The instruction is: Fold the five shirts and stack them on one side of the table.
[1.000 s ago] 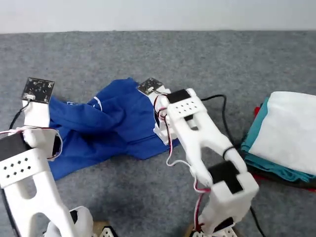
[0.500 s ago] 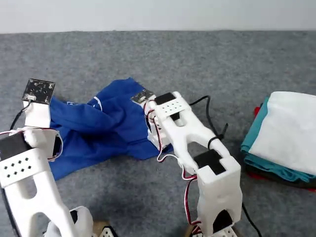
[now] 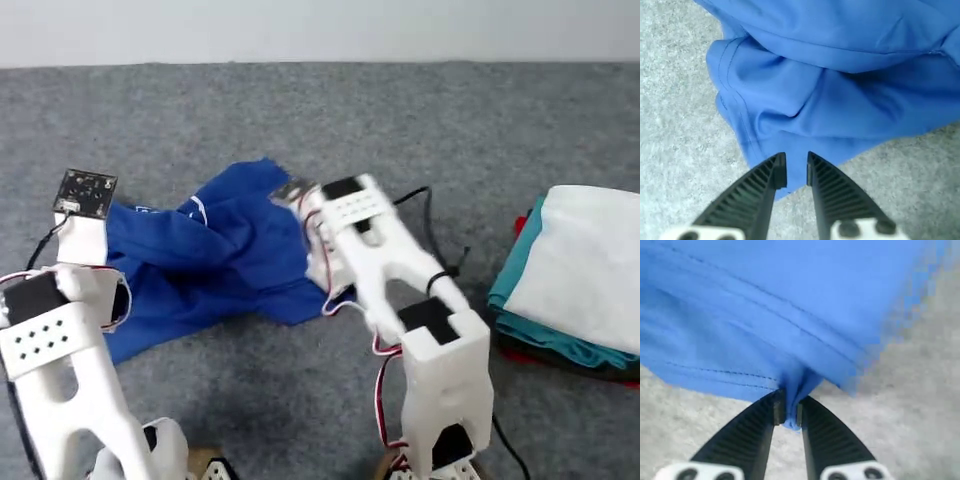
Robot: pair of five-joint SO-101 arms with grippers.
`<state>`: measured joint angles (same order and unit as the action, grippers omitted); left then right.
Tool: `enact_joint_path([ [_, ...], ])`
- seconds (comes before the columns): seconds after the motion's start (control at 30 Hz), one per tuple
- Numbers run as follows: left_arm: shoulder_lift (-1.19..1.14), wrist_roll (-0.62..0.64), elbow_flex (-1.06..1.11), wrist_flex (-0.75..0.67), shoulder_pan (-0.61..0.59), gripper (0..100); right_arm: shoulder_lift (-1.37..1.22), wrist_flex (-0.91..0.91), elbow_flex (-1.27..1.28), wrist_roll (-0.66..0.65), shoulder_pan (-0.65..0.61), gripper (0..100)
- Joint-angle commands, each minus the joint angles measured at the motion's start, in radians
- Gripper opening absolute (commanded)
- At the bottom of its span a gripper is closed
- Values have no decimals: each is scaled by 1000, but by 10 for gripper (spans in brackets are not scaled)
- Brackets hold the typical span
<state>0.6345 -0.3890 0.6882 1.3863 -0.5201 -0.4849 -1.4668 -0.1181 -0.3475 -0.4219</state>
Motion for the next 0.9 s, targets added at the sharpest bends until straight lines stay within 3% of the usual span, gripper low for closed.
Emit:
enact_joint_path([
  [0.0, 25, -78, -7, -12, -81, 76, 31, -71, -160, -44, 93, 11],
  [0.2, 23, -272, 33, 40, -143, 85, 33, -168, -310, -49, 151, 10],
  [0.3, 21, -327, 114, 32, -143, 165, 33, -174, -310, -43, 145, 10],
  [0.4, 21, -328, 174, 32, -143, 240, 33, -173, -310, -41, 131, 10],
  [0.63, -170, -331, 209, -26, -144, 244, 39, -174, -310, -41, 108, 10],
  [0.87, -430, -284, 67, -74, -141, 242, 41, -216, -313, -40, 108, 10],
])
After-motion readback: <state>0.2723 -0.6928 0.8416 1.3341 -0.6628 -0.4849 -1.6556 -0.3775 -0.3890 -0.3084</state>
